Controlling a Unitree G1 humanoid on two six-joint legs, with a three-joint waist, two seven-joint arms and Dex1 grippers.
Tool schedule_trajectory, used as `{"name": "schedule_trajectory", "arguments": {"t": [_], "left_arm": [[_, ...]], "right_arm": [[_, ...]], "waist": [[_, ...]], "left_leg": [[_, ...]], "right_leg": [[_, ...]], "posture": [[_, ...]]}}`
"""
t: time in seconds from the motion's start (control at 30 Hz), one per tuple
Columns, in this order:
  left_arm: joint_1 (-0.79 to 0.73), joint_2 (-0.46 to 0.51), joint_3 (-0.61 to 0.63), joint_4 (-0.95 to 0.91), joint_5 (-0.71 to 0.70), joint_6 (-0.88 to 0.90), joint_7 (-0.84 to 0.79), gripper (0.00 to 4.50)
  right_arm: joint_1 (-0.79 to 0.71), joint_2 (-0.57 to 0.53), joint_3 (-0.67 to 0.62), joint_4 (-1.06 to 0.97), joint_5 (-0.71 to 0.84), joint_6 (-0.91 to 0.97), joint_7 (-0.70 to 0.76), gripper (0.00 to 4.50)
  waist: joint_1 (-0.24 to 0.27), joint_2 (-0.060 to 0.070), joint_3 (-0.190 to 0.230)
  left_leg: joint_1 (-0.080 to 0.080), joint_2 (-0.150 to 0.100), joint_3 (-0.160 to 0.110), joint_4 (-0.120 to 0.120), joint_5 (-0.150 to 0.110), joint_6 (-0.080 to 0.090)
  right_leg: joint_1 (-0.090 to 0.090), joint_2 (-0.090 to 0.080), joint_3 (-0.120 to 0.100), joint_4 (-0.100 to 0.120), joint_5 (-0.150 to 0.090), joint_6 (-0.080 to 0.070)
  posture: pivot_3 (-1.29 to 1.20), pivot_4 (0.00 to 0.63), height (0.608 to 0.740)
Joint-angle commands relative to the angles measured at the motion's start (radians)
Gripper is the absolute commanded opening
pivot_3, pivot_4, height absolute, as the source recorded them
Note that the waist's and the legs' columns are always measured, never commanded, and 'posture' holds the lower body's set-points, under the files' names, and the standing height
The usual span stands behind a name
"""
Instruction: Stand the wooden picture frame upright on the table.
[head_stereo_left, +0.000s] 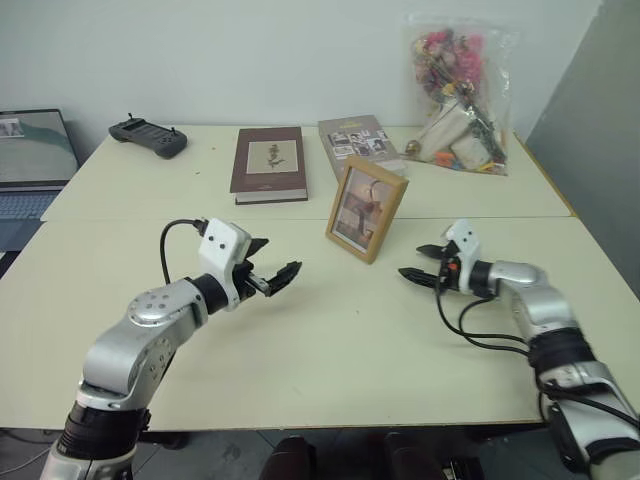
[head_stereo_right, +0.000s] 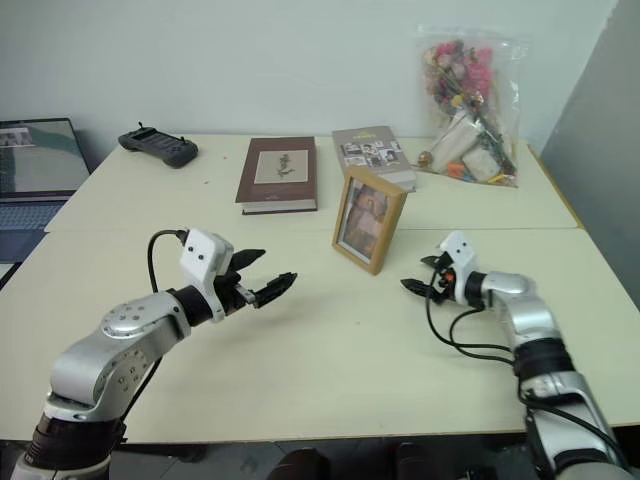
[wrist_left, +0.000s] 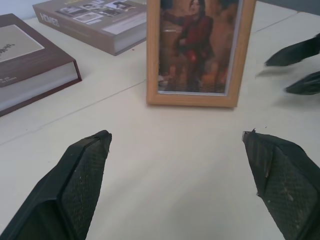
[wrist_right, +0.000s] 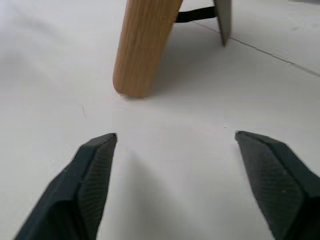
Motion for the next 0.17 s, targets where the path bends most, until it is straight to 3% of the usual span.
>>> {"name": "schedule_trajectory", "arguments": {"t": [0.03, 0.17], "left_arm": [[-0.063, 0.045, 0.049, 0.051, -0.012, -0.012, -0.097, 4.5], [-0.153, 0.124, 0.04, 0.12, -0.024, 0.027, -0.23, 4.5]], "right_arm": [[0.0, -0.069, -0.059, -0.266, 0.098, 0.133, 0.045, 4.48], [-0.013, -0.104, -0.083, -0.397, 0.163, 0.238, 0.053, 4.48]], "waist": [[-0.005, 0.0, 0.0], [-0.01, 0.0, 0.0]], "left_leg": [[0.0, 0.0, 0.0, 0.0, 0.0, 0.0], [0.0, 0.001, -0.002, -0.001, 0.0, 0.0]], "right_leg": [[0.0, 0.0, 0.0, 0.0, 0.0, 0.0], [0.0, 0.002, -0.001, 0.0, 0.0, 0.0]], "posture": [[0.0, 0.15, 0.74], [0.0, 0.15, 0.74]]}}
